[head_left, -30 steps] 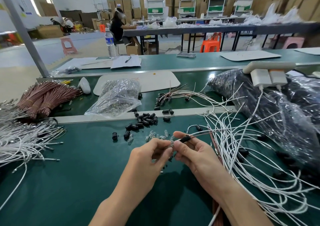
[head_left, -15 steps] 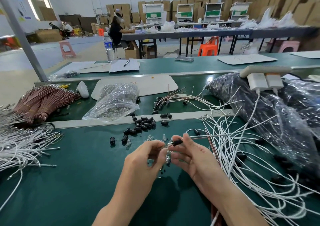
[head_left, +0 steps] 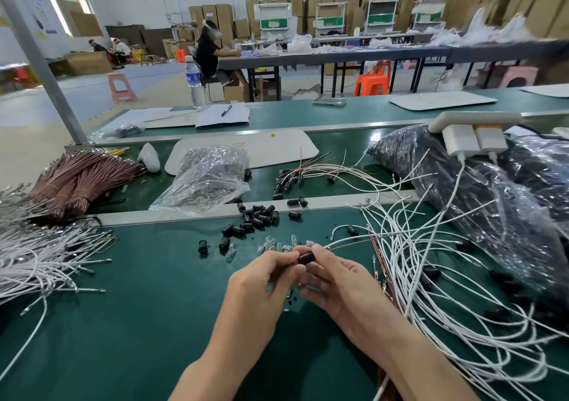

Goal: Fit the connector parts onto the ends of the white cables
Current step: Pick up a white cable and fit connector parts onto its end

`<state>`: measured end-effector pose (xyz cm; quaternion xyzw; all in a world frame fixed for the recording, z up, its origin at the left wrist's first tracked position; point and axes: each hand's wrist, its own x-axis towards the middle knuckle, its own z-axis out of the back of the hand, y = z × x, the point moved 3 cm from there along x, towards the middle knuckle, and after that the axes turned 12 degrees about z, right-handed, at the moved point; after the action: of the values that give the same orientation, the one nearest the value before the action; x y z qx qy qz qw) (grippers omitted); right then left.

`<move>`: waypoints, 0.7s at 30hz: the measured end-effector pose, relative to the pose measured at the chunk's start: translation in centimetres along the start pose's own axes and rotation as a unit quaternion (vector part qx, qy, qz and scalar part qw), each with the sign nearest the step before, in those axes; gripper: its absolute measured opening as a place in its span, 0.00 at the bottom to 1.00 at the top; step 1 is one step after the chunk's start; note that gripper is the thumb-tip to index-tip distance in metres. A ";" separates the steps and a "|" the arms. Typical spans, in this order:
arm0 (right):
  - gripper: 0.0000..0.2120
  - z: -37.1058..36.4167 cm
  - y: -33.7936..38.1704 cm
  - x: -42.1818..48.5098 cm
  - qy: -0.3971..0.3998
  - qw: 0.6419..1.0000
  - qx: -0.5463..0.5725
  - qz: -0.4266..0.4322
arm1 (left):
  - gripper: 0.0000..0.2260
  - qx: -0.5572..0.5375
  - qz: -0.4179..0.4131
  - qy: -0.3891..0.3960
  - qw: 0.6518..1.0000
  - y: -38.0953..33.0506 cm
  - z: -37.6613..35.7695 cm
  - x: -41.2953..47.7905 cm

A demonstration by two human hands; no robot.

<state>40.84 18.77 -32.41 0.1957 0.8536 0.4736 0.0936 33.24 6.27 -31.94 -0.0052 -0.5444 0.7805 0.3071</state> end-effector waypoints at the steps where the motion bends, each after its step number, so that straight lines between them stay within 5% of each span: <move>1: 0.17 0.1 0.0 0.0 0.008 1.000 -0.004 -0.001 | 0.08 -0.011 0.010 0.000 1.000 0.1 -0.2 0.0; 5: 0.16 0.1 -0.1 0.0 0.020 1.000 -0.024 0.001 | 0.10 -0.021 0.006 -0.002 1.000 -0.1 -0.5 -0.2; 11: 0.10 0.3 0.3 0.0 -0.087 0.992 -0.022 0.090 | 0.07 0.007 0.022 0.016 1.000 -0.5 -0.7 -0.2; 21: 0.11 -0.8 0.5 -0.7 -0.025 0.993 -0.070 0.091 | 0.14 0.057 0.021 0.008 0.998 -0.5 -0.6 -0.3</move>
<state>41.34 18.10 -31.55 0.2773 0.7943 0.5338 0.0849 33.92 6.73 -31.90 -0.0052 -0.4960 0.8168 0.2946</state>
